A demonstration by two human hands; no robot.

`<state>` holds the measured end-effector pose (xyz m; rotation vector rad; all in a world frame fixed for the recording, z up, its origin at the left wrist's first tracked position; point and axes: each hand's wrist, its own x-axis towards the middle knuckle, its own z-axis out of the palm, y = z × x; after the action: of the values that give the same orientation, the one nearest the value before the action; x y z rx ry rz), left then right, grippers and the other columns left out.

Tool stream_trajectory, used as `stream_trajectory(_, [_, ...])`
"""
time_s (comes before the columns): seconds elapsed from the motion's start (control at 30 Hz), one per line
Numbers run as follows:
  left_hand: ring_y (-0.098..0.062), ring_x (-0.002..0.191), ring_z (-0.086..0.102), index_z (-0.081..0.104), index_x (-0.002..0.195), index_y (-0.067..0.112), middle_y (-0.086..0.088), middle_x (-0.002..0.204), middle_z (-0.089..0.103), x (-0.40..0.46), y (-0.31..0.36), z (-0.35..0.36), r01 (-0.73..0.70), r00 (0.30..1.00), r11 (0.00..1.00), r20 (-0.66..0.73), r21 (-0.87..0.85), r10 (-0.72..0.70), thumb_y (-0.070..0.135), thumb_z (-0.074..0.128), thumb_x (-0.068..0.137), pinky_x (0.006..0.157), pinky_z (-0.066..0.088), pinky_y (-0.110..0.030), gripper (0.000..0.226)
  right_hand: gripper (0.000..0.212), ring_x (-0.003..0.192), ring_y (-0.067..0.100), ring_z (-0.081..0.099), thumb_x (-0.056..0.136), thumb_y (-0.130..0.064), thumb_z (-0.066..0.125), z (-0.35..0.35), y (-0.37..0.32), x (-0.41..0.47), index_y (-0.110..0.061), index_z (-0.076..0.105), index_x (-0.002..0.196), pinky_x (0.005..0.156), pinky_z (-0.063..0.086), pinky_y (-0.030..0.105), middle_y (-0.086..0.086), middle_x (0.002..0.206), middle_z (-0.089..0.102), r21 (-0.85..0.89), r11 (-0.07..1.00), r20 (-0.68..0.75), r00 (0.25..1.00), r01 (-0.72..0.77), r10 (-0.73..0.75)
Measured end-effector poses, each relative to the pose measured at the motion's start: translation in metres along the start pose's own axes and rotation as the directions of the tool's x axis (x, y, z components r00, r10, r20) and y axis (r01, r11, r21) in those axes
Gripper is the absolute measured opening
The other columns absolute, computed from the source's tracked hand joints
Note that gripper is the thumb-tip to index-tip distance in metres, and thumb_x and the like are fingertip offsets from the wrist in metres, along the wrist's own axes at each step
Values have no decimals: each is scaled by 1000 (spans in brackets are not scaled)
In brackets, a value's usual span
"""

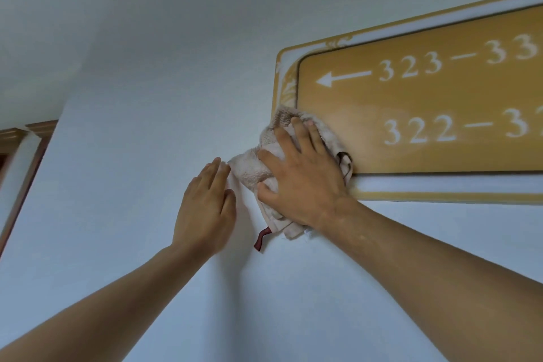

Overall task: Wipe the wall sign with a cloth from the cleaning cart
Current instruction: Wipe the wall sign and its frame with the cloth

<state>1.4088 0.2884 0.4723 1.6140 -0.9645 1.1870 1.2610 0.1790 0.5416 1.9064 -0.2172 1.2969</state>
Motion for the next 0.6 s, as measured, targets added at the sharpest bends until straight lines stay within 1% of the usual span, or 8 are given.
stream_trajectory(0.13, [-19,150,23,38,150,12,-5,162,29,-8,10,-2,31,999,999,-34,12,-30,28,28,95,121,18,-35,58,62,150,41,9,94,-56,37,-1,-3,-14,-32,39,151,122,0,55,11,161,26,-10,1000,25,999,23,-23])
stream_trajectory(0.2, [-19,149,23,38,149,12,-5,162,29,-10,15,-1,44,998,999,-51,7,-43,23,32,97,121,19,-35,53,60,151,41,8,97,-55,36,-3,-3,-16,-32,37,152,122,-2,55,11,162,25,-15,1000,24,999,23,-22])
stream_trajectory(0.37, [-18,150,21,32,152,13,-4,164,24,-18,25,0,63,995,998,-77,-1,-63,32,27,92,121,17,-34,63,56,151,41,7,101,-55,35,-2,-2,-23,-32,34,153,122,-3,55,11,162,23,-47,999,30,999,25,-24])
stream_trajectory(0.43, [-18,150,19,28,153,14,-3,165,22,-24,25,1,60,995,998,-83,13,-58,33,28,92,121,17,-34,64,52,151,42,10,103,-52,38,-3,-2,-26,-31,37,151,123,-2,55,11,162,25,-54,998,41,999,30,-27])
stream_trajectory(0.5, [-17,151,17,25,154,16,-2,165,20,-28,24,0,62,994,998,-91,9,-61,35,28,92,121,15,-33,65,44,147,42,20,102,-39,48,-5,-4,-33,-30,46,144,124,5,54,11,157,34,-41,998,36,998,45,-43])
stream_trajectory(0.57, [-16,151,16,24,155,18,0,165,20,-31,25,-1,56,994,998,-97,-7,-56,36,28,93,121,14,-32,64,38,136,37,39,93,-29,59,-8,-3,-41,-28,60,131,119,24,49,8,146,48,-32,998,25,998,55,-54])
stream_trajectory(0.6, [-16,151,17,25,155,19,0,165,21,-32,26,-1,46,994,999,-101,-13,-47,36,28,93,121,15,-33,64,36,127,33,48,88,-28,64,-8,-1,-45,-28,65,124,112,34,45,5,139,54,-37,998,15,999,53,-52])
